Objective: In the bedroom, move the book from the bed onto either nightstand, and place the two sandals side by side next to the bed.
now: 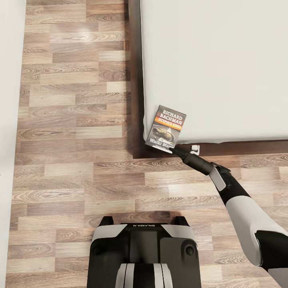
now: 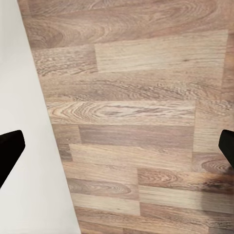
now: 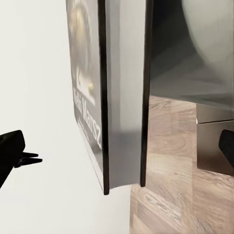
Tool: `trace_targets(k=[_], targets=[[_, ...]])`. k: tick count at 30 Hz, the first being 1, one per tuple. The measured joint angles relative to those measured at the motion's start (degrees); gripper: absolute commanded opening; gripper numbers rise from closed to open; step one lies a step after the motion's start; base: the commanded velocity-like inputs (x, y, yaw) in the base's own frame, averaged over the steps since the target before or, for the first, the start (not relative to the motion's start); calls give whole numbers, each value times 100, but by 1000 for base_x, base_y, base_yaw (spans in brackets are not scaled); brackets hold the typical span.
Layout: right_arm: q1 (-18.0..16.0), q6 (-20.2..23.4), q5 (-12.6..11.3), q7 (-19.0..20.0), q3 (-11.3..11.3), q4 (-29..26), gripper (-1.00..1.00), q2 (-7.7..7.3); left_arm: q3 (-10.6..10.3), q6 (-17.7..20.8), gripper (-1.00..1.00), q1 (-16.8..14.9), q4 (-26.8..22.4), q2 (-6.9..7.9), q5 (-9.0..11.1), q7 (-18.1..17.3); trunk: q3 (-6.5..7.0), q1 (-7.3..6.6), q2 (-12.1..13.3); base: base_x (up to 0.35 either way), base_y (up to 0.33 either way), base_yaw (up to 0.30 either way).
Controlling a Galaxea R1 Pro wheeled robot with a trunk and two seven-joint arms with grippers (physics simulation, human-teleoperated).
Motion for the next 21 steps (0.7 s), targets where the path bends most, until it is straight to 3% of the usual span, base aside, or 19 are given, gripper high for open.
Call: trace_targets(k=[21], targets=[[-29,29,-3,-106,8,4,100,5,-1,0,100,0,0,0,-2,0,0,0,0,0,0,0]])
